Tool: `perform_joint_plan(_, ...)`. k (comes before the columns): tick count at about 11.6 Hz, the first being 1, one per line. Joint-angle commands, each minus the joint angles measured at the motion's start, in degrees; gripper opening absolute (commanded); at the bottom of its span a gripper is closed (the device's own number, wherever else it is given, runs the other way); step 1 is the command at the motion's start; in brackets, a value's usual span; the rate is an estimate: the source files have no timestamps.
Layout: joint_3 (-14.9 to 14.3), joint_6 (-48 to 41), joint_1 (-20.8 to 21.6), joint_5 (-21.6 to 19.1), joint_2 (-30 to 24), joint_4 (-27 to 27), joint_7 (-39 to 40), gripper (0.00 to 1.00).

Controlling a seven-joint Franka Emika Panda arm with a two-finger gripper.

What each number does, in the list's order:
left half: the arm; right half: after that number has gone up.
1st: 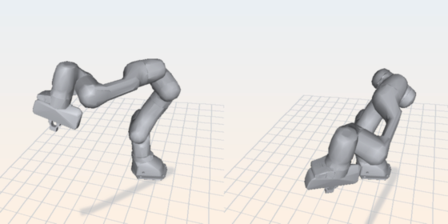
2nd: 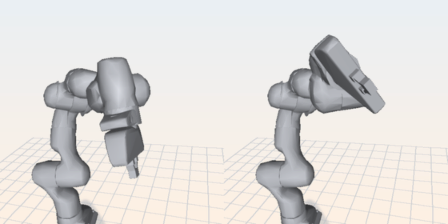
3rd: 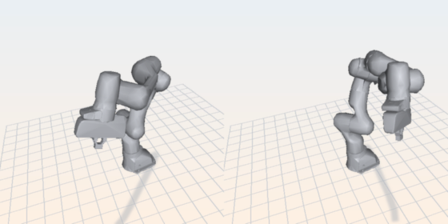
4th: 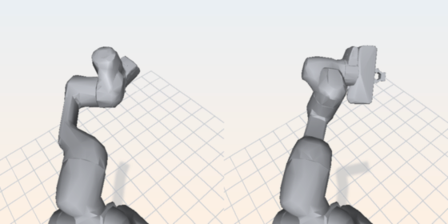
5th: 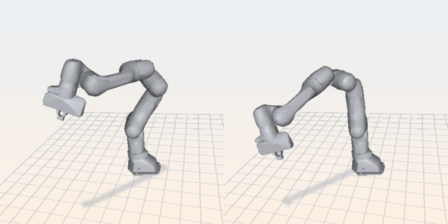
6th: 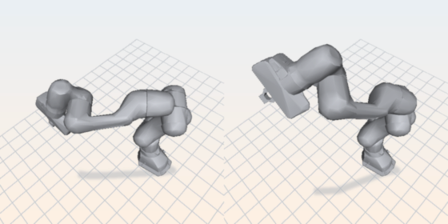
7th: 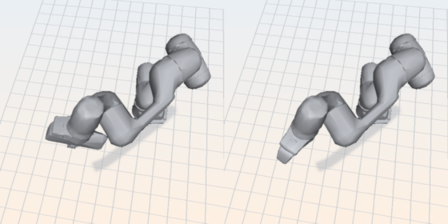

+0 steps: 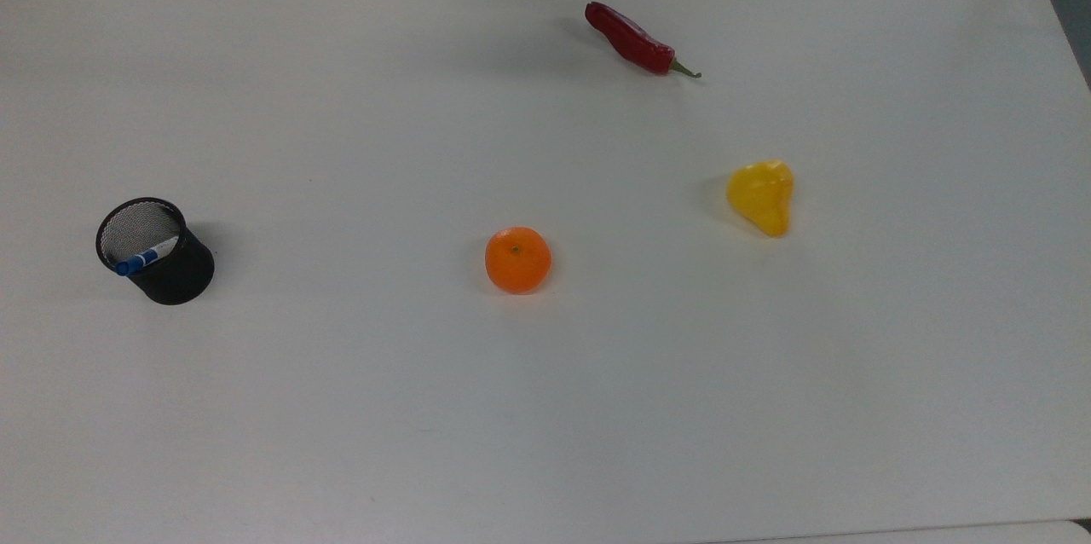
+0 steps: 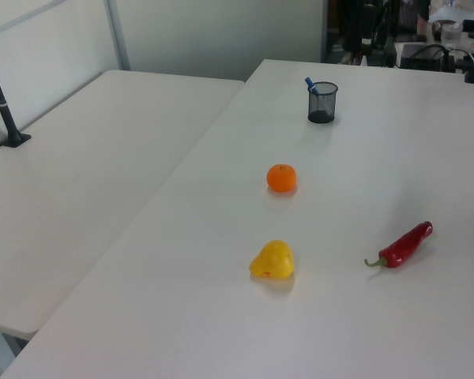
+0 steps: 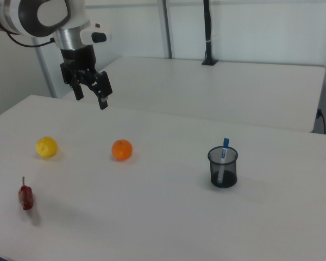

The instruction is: Place marker

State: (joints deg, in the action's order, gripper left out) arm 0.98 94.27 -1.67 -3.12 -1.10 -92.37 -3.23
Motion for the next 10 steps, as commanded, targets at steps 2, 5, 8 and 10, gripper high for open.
perform_joint_plan(2,-2.1,5.0,1.3,0.5,-0.4,-2.7,11.0,1.00)
perform_joint_plan(5,-2.7,7.2,1.3,0.4,-0.1,-3.3,16.4,1.00)
perform_joint_plan(8,-3.1,6.7,1.3,0.3,-0.3,-3.1,15.6,1.00)
perform_joint_plan(10,-3.1,6.7,1.4,0.3,-0.3,-3.1,15.5,1.00)
